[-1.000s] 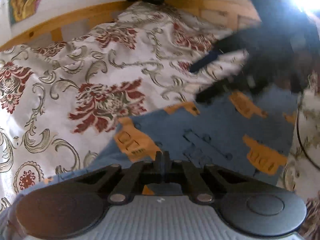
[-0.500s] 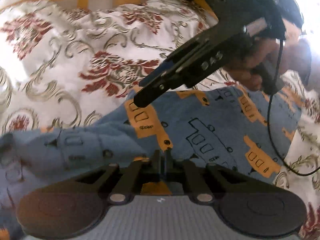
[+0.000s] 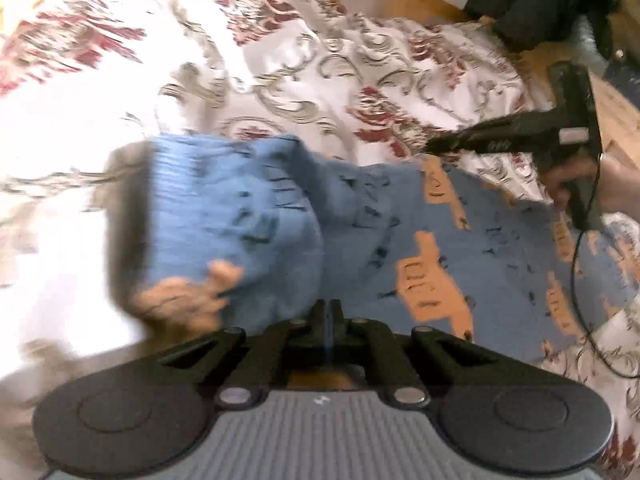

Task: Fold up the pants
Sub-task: 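Lift and fold the pants lengthwise with both grippers toward each other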

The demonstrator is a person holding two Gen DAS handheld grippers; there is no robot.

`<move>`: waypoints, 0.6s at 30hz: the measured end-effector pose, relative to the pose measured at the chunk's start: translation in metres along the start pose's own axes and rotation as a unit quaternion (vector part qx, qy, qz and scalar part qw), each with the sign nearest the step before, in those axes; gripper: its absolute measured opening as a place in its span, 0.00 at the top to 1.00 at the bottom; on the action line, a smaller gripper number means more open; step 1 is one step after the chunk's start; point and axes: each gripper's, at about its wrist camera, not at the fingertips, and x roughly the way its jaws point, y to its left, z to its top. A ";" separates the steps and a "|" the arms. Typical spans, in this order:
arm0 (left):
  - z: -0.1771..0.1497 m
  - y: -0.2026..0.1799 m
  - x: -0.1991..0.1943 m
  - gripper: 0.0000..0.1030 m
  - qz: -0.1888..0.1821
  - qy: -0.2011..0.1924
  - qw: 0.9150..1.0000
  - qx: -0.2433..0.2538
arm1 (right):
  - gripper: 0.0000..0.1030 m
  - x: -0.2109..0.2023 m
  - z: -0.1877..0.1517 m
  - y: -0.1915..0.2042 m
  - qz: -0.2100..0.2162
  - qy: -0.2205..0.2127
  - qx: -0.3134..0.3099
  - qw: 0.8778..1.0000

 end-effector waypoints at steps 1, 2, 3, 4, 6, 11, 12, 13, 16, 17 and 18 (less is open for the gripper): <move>0.003 -0.002 -0.010 0.96 0.013 0.004 1.000 -0.007 | 0.80 -0.009 0.000 -0.006 0.008 -0.005 0.016 1.000; 0.006 -0.006 -0.022 0.92 0.021 -0.005 1.000 -0.002 | 0.79 -0.023 0.000 -0.010 0.026 -0.011 0.033 0.999; 0.010 -0.011 -0.032 0.88 0.023 -0.031 0.999 0.012 | 0.75 -0.040 -0.004 -0.007 0.042 -0.019 0.037 0.998; 0.014 -0.015 -0.038 0.72 0.022 -0.059 0.998 0.021 | 0.64 -0.054 -0.010 0.000 0.051 -0.021 0.031 0.998; 0.026 -0.019 -0.033 0.47 0.021 -0.084 0.996 0.016 | 0.56 -0.079 -0.031 0.020 0.083 -0.012 0.030 0.996; 0.027 0.006 0.008 0.72 0.105 -0.024 0.994 0.001 | 0.61 -0.095 -0.100 0.033 0.070 0.038 0.112 0.991; 0.022 0.011 0.005 0.73 0.097 -0.031 0.995 0.009 | 0.67 -0.101 -0.114 0.028 0.049 0.032 0.125 0.990; 0.020 0.013 0.001 0.77 0.100 -0.031 0.994 0.011 | 0.75 -0.110 -0.126 0.022 0.030 0.023 0.141 0.989; 0.020 0.006 -0.008 0.78 0.130 -0.017 0.991 0.020 | 0.75 -0.143 -0.153 0.003 -0.039 0.010 0.207 0.977; 0.020 0.002 -0.012 0.78 0.146 -0.013 0.989 0.027 | 0.74 -0.156 -0.162 -0.002 -0.076 0.005 0.222 0.972; 0.019 -0.004 -0.015 0.78 0.162 -0.010 0.986 0.031 | 0.67 -0.167 -0.167 -0.003 -0.109 0.001 0.233 0.966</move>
